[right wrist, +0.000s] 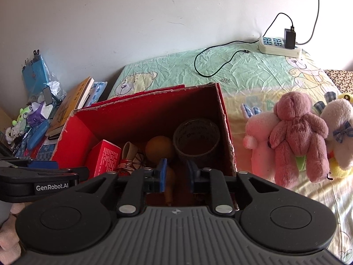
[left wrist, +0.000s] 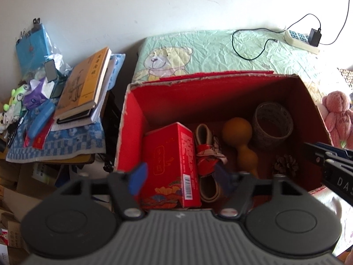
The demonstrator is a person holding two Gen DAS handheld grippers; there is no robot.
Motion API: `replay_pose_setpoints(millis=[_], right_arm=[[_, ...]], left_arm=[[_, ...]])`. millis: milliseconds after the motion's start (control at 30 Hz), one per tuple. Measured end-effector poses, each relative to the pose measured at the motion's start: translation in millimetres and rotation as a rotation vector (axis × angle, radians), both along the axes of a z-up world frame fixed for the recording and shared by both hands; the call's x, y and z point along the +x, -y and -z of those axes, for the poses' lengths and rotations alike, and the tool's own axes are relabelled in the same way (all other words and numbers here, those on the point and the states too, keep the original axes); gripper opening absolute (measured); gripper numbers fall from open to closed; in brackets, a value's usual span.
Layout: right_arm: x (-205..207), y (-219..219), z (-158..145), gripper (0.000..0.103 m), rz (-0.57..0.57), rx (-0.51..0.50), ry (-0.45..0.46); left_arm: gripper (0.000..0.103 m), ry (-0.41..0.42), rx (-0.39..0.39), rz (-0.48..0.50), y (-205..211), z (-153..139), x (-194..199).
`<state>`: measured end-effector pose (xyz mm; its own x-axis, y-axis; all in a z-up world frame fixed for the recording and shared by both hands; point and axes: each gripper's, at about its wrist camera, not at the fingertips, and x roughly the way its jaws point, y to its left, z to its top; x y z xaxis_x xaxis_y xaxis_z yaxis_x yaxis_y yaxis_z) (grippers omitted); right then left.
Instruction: Organize objects
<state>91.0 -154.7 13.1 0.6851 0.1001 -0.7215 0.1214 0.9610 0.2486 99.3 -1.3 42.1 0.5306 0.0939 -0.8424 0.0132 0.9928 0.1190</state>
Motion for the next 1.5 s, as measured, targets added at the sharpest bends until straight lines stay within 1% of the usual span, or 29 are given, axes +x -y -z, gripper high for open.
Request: replay_pose_setpoints(millis=[33,167,267,333,533,600,667,733,833,933,1000,1033,1100,1233,1333,1400,1500], right_arm=[[-0.4,0.3,0.0,0.028,0.002,0.003,0.0],[-0.8,-1.0,0.1,0.029,-0.005,0.001,-0.004],[-1.8,-1.4,0.3,0.031,-0.011,0.002,-0.004],[-2.3,-1.5,0.2,0.031,-0.012,0.001,-0.004],[-2.8,-1.3,2.8,0.035,-0.018,0.003,-0.021],[-3.2,-1.5,3.0,0.037,-0.019,0.003,-0.023],[-4.0,-1.0,2.9,0.042,-0.016,0.002,-0.023],[-4.4,-0.7,3.4,0.042,-0.016,0.003,-0.026],[-4.4,-0.6,3.7,0.042,-0.016,0.001,-0.025],[-5.5,-0.9,4.0,0.04,-0.015,-0.007,-0.021],[-6.0,-1.0,4.3,0.036,-0.016,-0.011,-0.018],[-6.4,-1.4,4.5,0.033,-0.016,-0.013,-0.018],[-6.5,-1.5,5.1,0.031,-0.017,-0.013,-0.02],[-7.1,-1.8,5.2,0.027,-0.014,-0.015,-0.015],[-7.0,-1.5,5.3,0.026,-0.01,-0.016,-0.013],[-6.9,-1.7,6.2,0.027,-0.006,-0.012,-0.016],[-7.3,-2.7,6.9,0.027,-0.004,0.0,-0.019]], left_arm=[[0.088,0.012,0.004,0.002,0.7,-1.3,-1.6],[0.093,0.032,0.009,0.009,3.8,-4.3,-5.3],[0.093,0.028,0.009,0.007,4.3,-4.1,-4.7],[0.096,0.025,0.008,0.001,3.9,-3.2,-4.4],[0.096,0.019,0.01,-0.006,3.4,0.2,-4.5],[0.096,0.016,0.012,-0.005,4.1,1.3,-4.7],[0.099,0.018,0.012,-0.003,4.2,1.8,-5.2],[0.101,0.024,0.013,-0.003,4.7,1.9,-5.9],[0.1,0.028,0.012,-0.002,4.9,1.7,-6.5],[0.1,0.027,0.008,0.0,4.7,2.1,-6.0],[0.099,0.025,0.01,0.002,4.7,2.2,-6.0],[0.099,0.025,0.01,0.003,4.8,2.3,-6.0],[0.099,0.026,0.012,0.007,5.3,2.3,-6.2],[0.095,0.022,0.016,0.014,6.3,3.8,-5.3],[0.092,0.008,0.008,0.014,5.2,6.1,-3.6],[0.092,0.003,0.008,0.013,4.8,7.7,-2.8],[0.095,0.007,0.014,0.019,5.1,8.5,-3.3]])
